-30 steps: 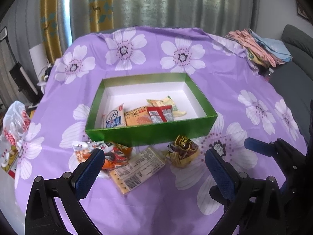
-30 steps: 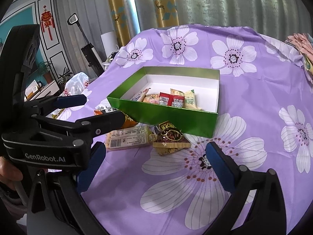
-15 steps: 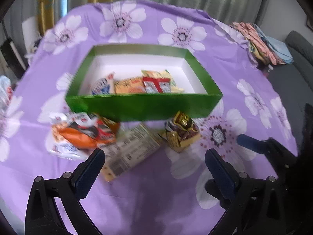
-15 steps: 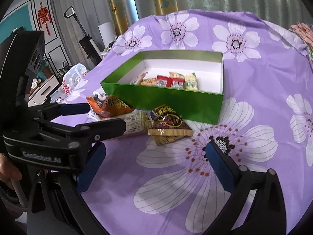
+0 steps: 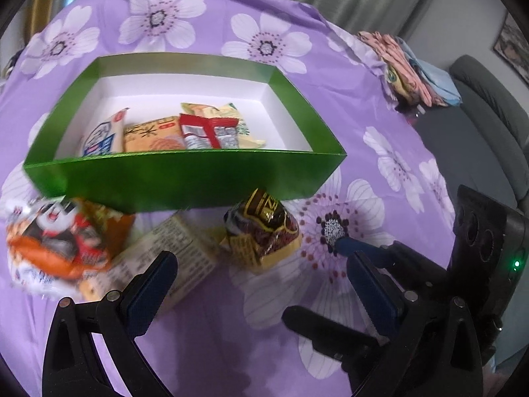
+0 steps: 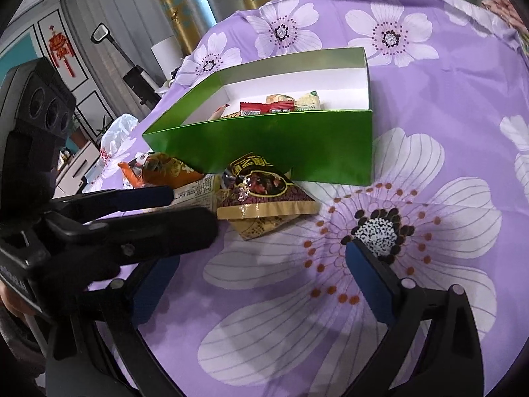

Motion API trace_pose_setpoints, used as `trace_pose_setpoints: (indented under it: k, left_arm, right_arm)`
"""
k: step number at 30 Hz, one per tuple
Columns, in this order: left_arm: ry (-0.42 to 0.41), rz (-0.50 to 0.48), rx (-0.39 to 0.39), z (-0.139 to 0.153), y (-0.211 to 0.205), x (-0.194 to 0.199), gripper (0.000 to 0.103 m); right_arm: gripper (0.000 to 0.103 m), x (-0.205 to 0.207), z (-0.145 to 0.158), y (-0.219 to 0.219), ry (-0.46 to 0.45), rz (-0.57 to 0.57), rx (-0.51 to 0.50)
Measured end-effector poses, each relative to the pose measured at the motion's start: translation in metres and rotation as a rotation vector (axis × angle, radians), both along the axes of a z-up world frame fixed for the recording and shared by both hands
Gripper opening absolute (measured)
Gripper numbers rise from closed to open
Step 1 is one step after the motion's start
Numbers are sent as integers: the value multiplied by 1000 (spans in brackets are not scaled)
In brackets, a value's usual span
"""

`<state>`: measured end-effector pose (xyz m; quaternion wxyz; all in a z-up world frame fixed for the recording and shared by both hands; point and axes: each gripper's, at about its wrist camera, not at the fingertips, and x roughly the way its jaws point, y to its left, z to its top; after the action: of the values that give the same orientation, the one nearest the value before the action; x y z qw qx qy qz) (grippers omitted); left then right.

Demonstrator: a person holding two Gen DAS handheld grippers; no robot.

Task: Organize snacks

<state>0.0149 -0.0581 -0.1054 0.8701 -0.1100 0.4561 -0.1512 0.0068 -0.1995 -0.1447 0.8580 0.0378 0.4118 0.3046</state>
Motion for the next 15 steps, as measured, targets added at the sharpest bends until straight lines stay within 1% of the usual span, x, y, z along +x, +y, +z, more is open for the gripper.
trace_pose_setpoints:
  k: [4,6,8,10,12,14,15]
  left_arm:
    - [17,-18,-6,-5,-3,13,102]
    - [14,-22,8,-6,-4,16,101]
    - [12,-31,11,-6,-6,19,96]
    - [10,-44,15,-6,-8,22,88]
    - [0,-59,30,-4,-10,24,84]
    - [-3,-74,32,-3,-12,26,75]
    - [3,-83,25,-3,-12,28,69]
  right_arm:
    - [97,9,-4,2,12,-3,19]
    - [93,15,-6,4,22,1,34]
    - [90,20,-7,6,32,10,45]
    - [85,25,-7,8,40,18,52]
    - [82,28,-6,11,41,26,59]
    - [80,28,-4,13,33,32,63]
    - [79,29,-3,13,27,35,62]
